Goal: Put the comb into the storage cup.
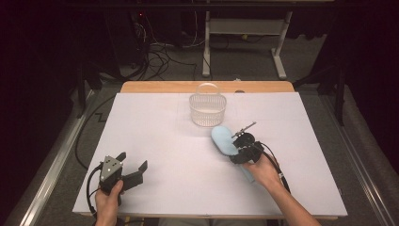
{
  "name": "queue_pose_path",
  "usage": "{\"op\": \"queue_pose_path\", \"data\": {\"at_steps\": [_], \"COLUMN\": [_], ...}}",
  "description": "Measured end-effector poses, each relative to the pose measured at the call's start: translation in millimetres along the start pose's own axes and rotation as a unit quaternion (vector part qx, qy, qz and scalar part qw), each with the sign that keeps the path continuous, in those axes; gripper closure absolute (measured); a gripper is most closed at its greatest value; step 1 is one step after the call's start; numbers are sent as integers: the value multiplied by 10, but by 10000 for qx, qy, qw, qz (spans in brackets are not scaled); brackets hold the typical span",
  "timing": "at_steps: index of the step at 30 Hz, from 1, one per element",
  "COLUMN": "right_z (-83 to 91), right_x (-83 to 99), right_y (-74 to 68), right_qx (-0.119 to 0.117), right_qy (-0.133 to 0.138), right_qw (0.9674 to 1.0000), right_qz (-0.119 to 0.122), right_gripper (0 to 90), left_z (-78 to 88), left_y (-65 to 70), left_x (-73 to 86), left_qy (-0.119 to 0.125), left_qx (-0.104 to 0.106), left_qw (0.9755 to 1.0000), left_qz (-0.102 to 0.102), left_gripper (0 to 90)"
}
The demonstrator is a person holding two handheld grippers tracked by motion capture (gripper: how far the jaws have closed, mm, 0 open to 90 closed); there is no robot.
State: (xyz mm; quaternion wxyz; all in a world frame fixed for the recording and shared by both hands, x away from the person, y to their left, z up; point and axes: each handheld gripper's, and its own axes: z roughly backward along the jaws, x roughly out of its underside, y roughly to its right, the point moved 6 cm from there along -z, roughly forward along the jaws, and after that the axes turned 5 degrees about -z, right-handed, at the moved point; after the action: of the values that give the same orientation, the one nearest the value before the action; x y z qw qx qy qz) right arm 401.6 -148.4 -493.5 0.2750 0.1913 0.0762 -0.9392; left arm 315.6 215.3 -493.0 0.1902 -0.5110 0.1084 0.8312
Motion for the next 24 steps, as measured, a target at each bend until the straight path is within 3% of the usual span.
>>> {"op": "queue_pose_path", "data": {"at_steps": [9, 19, 24], "right_z": [-11, -1, 51], "right_x": [11, 26, 62], "right_y": [-10, -5, 5], "right_qx": [115, 135, 85], "right_qy": [-44, 71, 105], "right_qw": [9998, 9996, 9994], "right_qz": [136, 217, 309], "right_gripper": [680, 697, 699], "left_z": [-1, -22, -31], "left_y": [-20, 0, -8], "left_x": [-5, -32, -46], "left_qy": [-8, -8, -5], "left_qx": [-58, -18, -94], "left_qw": [10000, 9998, 9998], "left_qz": [-33, -182, -193], "left_gripper": [145, 124, 123]}}
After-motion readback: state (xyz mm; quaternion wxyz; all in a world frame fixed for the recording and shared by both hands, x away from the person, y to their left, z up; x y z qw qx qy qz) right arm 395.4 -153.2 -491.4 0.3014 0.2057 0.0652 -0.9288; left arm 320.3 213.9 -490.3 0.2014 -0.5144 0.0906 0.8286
